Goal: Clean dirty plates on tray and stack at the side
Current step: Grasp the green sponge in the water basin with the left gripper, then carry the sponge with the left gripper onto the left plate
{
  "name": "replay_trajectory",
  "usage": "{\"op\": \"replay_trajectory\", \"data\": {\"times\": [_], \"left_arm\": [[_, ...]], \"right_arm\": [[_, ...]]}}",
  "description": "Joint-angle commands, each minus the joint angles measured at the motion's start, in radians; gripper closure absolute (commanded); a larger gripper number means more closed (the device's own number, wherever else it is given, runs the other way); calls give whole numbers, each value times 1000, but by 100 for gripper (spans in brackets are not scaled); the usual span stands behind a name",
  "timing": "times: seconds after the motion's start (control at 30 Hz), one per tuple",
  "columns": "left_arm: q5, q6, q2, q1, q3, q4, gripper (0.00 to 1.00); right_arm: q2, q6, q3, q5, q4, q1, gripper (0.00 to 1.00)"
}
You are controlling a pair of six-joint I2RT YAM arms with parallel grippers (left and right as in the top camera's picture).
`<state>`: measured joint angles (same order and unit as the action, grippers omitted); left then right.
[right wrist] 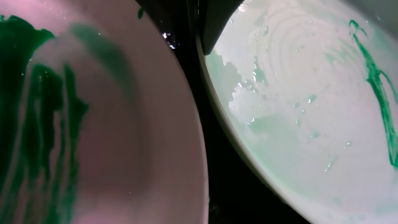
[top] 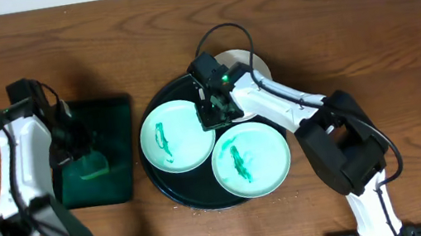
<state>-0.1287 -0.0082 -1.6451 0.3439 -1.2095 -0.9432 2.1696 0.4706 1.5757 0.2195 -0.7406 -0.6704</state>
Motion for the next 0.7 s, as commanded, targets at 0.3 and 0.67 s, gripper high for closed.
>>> {"op": "replay_trajectory", "data": {"times": [0.3,0.67], "left_arm": [[-87,-54,93,-102,-25,-78,93],[-96,-269,74,-395,-5,40,93]], "right_arm": [[22,-50,25,25,-9,5,99],[22,-50,25,52,-14,12,99]]}}
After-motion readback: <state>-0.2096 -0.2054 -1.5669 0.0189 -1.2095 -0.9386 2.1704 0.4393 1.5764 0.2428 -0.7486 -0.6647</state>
